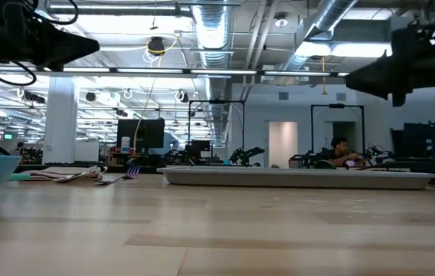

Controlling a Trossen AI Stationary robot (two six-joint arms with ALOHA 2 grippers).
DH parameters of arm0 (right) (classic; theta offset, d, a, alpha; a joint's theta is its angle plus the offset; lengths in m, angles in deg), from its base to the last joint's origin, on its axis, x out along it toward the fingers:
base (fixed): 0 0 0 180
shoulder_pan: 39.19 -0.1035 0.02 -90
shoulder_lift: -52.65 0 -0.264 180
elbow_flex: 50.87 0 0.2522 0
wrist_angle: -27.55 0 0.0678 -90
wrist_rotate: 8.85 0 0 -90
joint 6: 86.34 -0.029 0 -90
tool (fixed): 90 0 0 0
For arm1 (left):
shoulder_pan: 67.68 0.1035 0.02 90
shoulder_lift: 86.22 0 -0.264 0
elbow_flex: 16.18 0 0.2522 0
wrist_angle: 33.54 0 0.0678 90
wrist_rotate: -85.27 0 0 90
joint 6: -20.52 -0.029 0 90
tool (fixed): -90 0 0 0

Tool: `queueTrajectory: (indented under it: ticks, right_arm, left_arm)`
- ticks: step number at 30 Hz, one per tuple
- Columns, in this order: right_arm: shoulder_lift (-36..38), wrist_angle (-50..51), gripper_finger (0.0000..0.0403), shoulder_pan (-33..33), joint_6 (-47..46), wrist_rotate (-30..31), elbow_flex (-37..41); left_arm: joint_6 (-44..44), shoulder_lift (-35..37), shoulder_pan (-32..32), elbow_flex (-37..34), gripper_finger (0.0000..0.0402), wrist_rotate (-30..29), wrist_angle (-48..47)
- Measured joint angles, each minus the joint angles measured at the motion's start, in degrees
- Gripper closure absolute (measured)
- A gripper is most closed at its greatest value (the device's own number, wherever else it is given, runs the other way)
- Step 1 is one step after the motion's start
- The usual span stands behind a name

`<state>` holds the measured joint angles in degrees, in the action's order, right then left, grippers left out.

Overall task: Set up tray
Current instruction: Put the pink cup on the top right of the gray serving tray

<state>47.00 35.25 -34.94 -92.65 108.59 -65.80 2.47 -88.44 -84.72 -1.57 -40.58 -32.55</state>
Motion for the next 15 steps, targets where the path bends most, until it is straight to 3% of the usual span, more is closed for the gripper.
queueTrajectory:
  ticks: [5,9,15]
  right_arm:
    - [0.0,1.2,0.0274,2.3,0.4,-0.1,0.0]
    - [0.1,-3.8,0.0274,4.0,-1.0,-1.2,0.0]
    - [0.0,-13.8,0.0274,2.1,5.8,-19.4,-3.5]
  left_arm:
    - [-1.3,0.0,0.0,0.0,0.0345,0.0,-0.6]
    - [-4.1,0.0,0.0,0.0,0.0345,-0.1,-0.2]
    - [-4.7,0.0,0.0,0.0,0.0345,-1.0,-0.2]
